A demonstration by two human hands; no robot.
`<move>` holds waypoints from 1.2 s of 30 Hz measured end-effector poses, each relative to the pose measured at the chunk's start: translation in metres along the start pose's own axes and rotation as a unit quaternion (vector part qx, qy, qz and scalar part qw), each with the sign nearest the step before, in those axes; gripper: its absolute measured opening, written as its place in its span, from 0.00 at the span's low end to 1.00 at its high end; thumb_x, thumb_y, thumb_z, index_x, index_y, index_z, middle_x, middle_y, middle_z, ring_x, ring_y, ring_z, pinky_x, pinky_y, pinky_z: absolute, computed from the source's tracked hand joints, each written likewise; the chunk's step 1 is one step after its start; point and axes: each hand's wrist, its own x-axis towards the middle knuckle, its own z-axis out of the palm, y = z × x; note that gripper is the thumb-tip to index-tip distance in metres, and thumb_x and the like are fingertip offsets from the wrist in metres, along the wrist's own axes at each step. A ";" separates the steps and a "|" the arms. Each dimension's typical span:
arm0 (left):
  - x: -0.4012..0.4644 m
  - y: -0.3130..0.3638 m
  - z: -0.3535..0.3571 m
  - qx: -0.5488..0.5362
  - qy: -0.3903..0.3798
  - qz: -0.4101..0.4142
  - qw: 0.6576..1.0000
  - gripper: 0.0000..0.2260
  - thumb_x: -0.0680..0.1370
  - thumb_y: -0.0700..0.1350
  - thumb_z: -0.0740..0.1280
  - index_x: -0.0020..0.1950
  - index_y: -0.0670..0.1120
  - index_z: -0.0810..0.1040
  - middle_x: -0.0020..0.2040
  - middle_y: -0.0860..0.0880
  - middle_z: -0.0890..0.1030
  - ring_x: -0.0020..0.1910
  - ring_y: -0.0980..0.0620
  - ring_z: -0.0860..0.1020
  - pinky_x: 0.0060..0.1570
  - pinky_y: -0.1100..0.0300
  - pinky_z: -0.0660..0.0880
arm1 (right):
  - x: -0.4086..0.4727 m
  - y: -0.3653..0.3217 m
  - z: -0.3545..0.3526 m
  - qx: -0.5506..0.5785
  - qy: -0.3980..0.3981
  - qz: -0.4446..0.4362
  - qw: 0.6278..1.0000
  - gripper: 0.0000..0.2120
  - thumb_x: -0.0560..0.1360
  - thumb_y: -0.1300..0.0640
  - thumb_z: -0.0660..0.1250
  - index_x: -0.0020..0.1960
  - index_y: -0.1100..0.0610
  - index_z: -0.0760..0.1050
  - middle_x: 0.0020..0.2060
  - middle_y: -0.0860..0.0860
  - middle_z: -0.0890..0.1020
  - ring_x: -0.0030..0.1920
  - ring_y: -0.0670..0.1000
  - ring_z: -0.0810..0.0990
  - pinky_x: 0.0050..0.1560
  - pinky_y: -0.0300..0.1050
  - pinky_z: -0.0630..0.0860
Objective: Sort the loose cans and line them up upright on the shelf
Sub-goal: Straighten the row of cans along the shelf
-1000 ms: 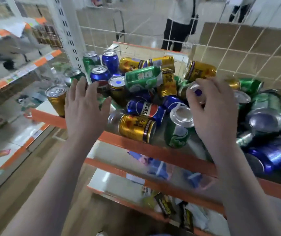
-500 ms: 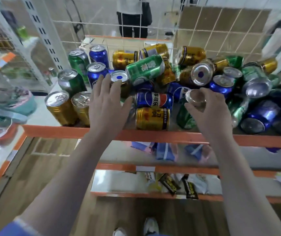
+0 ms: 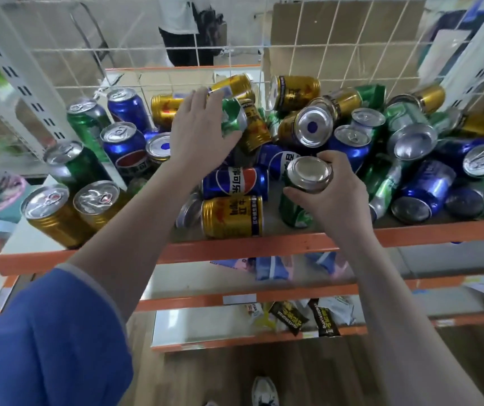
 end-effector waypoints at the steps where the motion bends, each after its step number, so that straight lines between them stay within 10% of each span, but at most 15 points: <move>1: 0.004 0.000 0.002 0.001 -0.006 -0.002 1.000 0.27 0.77 0.54 0.64 0.73 0.46 0.63 0.70 0.43 0.67 0.70 0.43 0.64 0.67 0.50 0.61 | 0.000 0.001 -0.001 0.003 0.001 0.000 1.000 0.34 0.66 0.48 0.76 0.66 0.51 0.66 0.56 0.47 0.77 0.55 0.48 0.75 0.51 0.41 0.70; 14: 0.027 -0.008 0.018 0.022 -0.048 -0.038 0.998 0.33 0.71 0.56 0.71 0.71 0.46 0.64 0.62 0.43 0.74 0.60 0.42 0.72 0.56 0.50 0.68 | 0.009 0.009 -0.007 -0.006 0.006 -0.008 1.000 0.36 0.66 0.46 0.75 0.70 0.50 0.65 0.62 0.48 0.76 0.61 0.49 0.73 0.59 0.44 0.70; 30: 0.005 0.002 -0.017 -0.267 0.179 -0.092 0.942 0.29 0.68 0.53 0.74 0.63 0.43 0.69 0.49 0.56 0.75 0.42 0.64 0.75 0.39 0.75 0.70 | 0.011 0.002 -0.007 0.004 0.021 -0.017 1.000 0.33 0.65 0.45 0.76 0.67 0.50 0.69 0.57 0.48 0.79 0.57 0.49 0.76 0.56 0.44 0.72; 36: -0.009 0.022 -0.028 -0.304 0.201 -0.063 0.929 0.27 0.70 0.54 0.71 0.64 0.44 0.69 0.48 0.59 0.78 0.44 0.63 0.78 0.43 0.65 0.77 | 0.011 -0.001 -0.018 0.021 0.031 -0.032 0.999 0.31 0.65 0.45 0.75 0.64 0.49 0.70 0.54 0.45 0.79 0.53 0.47 0.77 0.51 0.42 0.72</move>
